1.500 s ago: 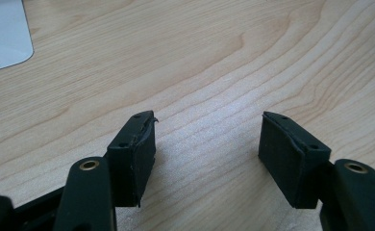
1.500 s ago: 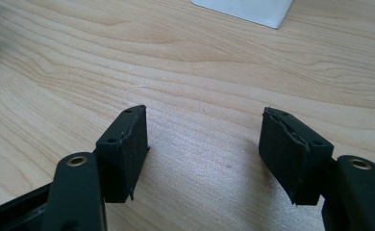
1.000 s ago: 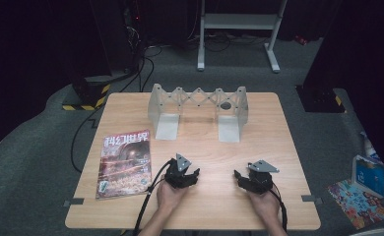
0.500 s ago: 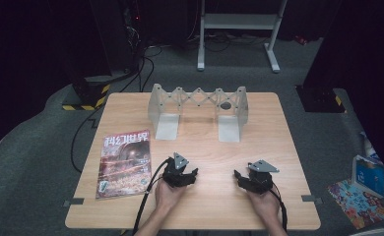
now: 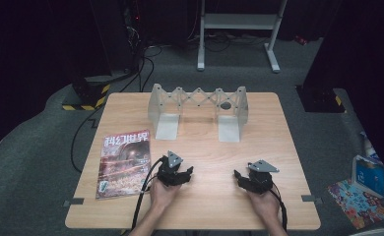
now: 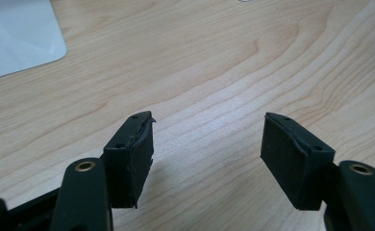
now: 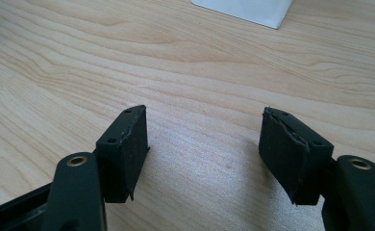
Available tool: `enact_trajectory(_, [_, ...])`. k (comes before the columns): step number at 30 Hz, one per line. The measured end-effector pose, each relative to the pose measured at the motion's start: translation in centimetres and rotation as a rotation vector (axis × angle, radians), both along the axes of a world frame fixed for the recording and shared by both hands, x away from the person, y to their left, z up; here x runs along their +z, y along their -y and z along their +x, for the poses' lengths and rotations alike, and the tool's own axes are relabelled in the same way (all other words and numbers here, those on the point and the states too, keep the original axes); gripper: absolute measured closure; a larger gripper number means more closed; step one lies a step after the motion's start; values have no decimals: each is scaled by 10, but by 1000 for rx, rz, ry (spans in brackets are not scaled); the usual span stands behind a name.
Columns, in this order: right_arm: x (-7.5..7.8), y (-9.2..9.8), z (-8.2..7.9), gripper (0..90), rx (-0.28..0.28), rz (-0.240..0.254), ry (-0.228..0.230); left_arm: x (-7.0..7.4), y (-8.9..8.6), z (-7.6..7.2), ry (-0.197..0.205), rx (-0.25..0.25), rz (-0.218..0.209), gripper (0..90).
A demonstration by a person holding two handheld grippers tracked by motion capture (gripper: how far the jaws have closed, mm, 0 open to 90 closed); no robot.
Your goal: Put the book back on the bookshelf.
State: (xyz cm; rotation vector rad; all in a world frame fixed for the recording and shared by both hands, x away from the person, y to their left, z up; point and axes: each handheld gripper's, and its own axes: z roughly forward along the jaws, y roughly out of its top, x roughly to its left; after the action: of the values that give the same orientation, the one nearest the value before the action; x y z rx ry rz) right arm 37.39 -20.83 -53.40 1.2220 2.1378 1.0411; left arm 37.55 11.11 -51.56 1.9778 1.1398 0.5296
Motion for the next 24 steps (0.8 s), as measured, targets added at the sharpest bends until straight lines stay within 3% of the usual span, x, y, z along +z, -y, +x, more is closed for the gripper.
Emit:
enact_trajectory(6, [0,0,0,342,-2,1,-1,7,-11,-2,20,21,-36,358])
enact_trajectory(12, [0,0,0,341,-1,2,0,11,-21,-5,11,28,-27,351])
enact_trajectory(24, [0,0,0,342,2,2,0,25,-63,-7,5,84,-39,326])
